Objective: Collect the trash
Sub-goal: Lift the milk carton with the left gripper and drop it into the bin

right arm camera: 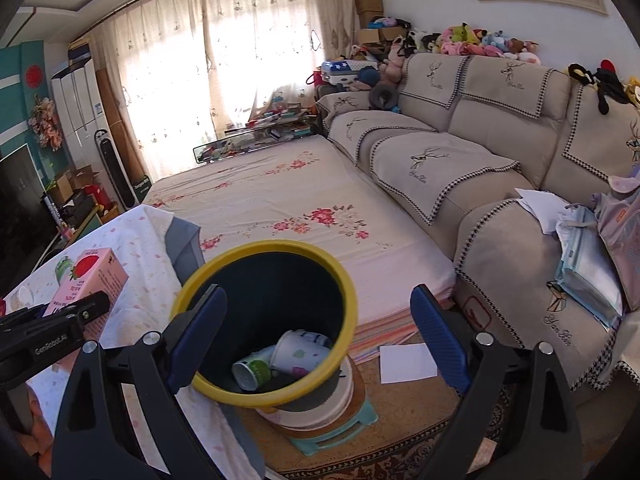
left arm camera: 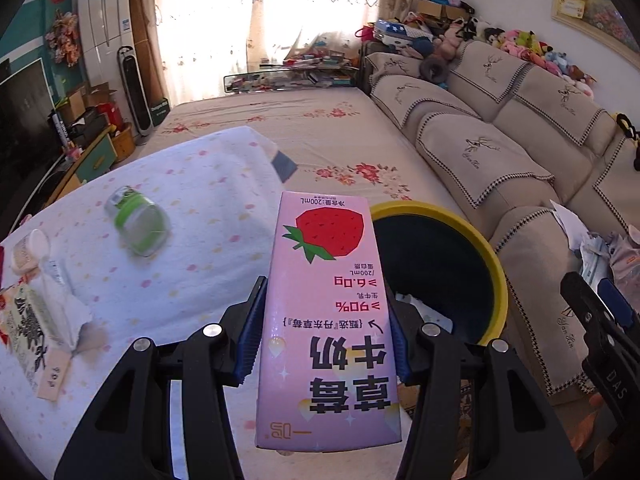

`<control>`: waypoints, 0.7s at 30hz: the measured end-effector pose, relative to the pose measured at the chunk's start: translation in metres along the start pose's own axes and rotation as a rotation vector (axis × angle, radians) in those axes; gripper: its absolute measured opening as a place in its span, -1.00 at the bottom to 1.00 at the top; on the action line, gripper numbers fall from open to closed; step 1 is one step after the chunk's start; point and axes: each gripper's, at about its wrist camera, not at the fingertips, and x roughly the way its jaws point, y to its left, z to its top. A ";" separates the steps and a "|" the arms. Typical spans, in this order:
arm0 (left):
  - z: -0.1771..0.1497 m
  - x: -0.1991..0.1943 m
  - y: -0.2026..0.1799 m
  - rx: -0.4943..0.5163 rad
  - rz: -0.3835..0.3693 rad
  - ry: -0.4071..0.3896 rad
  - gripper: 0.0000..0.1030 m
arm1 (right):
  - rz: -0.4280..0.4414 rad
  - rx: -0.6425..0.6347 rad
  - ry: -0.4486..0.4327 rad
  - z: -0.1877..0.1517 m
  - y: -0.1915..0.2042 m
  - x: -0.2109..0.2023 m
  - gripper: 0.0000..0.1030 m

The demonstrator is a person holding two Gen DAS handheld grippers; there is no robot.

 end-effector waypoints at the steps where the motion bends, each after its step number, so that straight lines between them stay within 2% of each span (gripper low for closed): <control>1: 0.001 0.010 -0.012 0.008 -0.007 0.012 0.01 | -0.011 0.007 0.003 -0.001 -0.008 0.000 0.72; 8: 0.012 0.077 -0.070 0.016 -0.049 0.089 0.01 | -0.059 0.068 0.036 -0.008 -0.055 0.009 0.72; 14: 0.020 0.112 -0.093 0.018 -0.012 0.092 0.02 | -0.098 0.095 0.051 -0.011 -0.076 0.015 0.72; 15: 0.021 0.115 -0.093 0.015 -0.006 0.089 0.04 | -0.099 0.097 0.054 -0.012 -0.077 0.016 0.72; 17: 0.022 0.115 -0.094 0.018 0.011 0.073 0.34 | -0.096 0.101 0.061 -0.013 -0.078 0.019 0.72; 19: 0.024 0.111 -0.088 0.017 0.017 0.058 0.49 | -0.091 0.099 0.068 -0.014 -0.076 0.022 0.72; 21: 0.026 0.104 -0.084 0.014 0.012 0.050 0.50 | -0.086 0.093 0.075 -0.015 -0.072 0.024 0.72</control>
